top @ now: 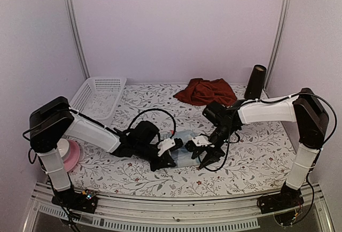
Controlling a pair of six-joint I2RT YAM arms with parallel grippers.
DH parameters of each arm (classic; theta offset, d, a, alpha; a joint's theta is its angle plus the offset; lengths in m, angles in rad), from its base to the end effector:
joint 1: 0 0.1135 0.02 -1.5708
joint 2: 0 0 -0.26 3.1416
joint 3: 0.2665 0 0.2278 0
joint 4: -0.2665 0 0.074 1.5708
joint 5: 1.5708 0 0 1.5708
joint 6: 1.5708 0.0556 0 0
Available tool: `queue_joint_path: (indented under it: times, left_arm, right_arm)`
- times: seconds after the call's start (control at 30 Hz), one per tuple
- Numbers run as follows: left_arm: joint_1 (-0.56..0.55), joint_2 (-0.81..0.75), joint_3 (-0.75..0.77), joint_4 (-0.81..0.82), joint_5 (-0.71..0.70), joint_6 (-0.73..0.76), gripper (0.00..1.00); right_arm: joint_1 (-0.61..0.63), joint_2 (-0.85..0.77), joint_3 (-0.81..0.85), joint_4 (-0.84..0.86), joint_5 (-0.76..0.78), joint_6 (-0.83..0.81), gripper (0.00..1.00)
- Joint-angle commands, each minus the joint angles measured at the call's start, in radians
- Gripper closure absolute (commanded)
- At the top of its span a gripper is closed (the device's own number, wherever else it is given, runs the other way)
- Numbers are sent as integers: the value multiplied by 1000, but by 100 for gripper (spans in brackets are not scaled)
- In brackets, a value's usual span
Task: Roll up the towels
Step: Roll the towel at the center of the board.
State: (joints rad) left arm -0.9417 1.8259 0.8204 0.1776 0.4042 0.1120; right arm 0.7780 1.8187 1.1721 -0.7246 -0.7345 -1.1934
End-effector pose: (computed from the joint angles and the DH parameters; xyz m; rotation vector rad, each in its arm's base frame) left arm 0.1816 -0.2867 0.1195 1.4211 2.0486 -0.8563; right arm 0.2005 0.2499 0.1681 -2.2625 1.3766 0.9415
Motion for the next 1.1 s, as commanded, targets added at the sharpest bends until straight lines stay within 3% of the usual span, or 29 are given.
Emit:
queue_joint_path:
  times: [0.0,0.47,0.83,0.93,1.07]
  left_arm:
    - [28,27,8,-38,21,-15,100]
    - [42,32,10,-43,30,-27,100]
    - [49,32,8,-39,38,-34,100]
    - [52,36,8,-40,43,-34,97]
    - [52,36,11,-43,45,-34,92]
  right_arm:
    - [4,20,-17,74,53,37,49]
    - [4,44,-10,64,54,43,49]
    - [5,62,-43,173,160,99,54]
    - [4,60,-52,192,177,109,57]
    - [5,76,-38,186,172,126,71]
